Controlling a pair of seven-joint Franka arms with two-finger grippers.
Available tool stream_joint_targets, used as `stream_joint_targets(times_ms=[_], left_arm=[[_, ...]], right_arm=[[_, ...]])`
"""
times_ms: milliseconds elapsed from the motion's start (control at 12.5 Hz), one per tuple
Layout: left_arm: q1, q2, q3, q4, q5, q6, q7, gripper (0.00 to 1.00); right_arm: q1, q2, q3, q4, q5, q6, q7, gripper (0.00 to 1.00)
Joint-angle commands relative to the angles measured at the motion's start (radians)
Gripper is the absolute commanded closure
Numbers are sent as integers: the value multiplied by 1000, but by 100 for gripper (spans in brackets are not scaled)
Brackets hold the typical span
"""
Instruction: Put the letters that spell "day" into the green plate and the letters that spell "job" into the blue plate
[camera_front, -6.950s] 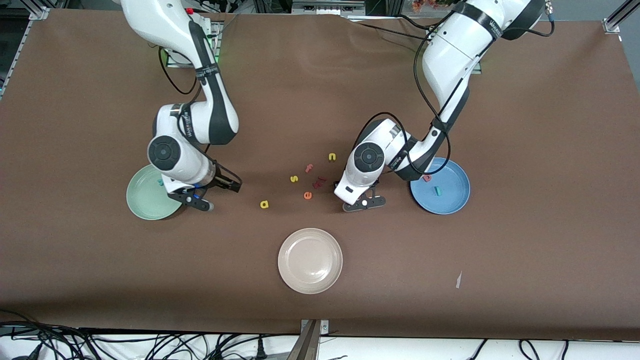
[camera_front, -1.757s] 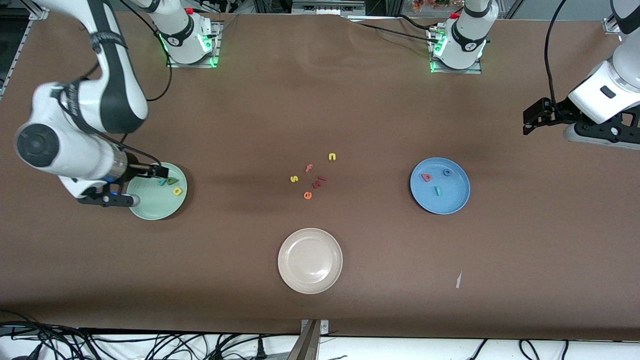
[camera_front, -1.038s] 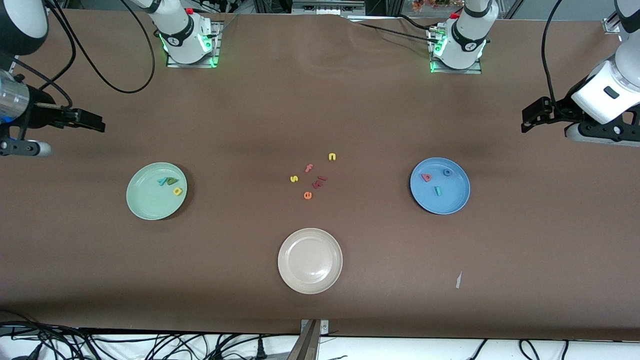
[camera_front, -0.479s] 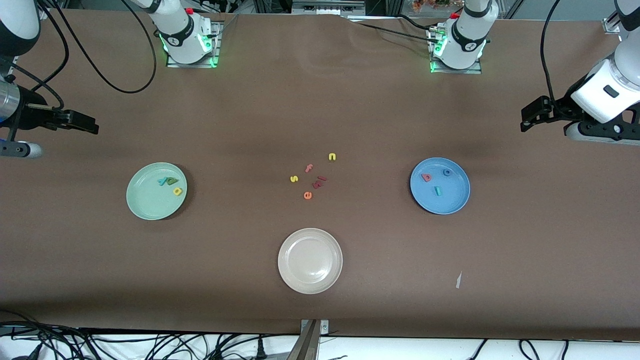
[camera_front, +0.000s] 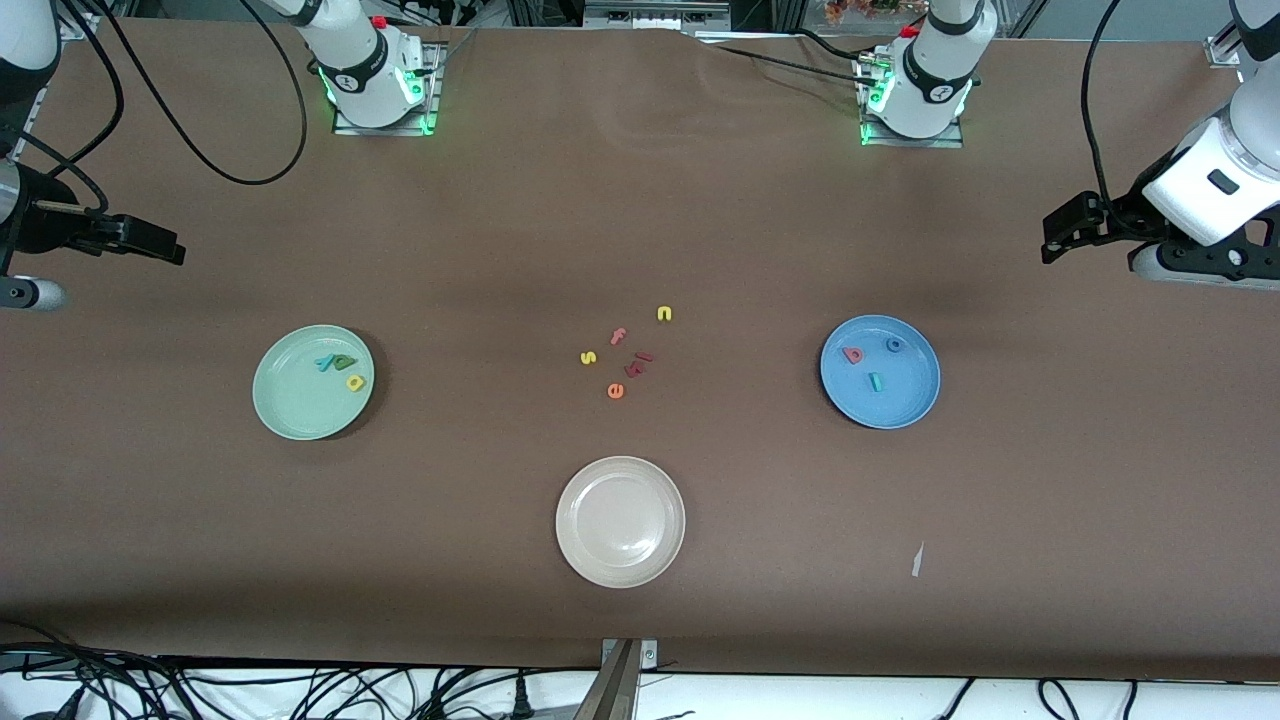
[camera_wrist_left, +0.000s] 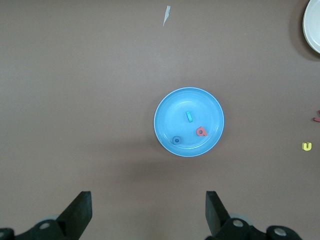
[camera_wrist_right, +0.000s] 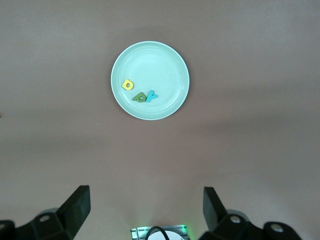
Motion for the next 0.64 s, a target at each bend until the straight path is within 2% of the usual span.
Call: stream_joint_targets(times_ms=[0, 559], left_arm=[[-11, -5, 11, 15, -12, -20, -6, 0], [-14, -5, 11, 15, -14, -20, -6, 0]], right_arm=[[-20, -18, 25, -16, -2, -5, -11, 0], [-10, -9, 22, -17, 1, -8, -11, 0]])
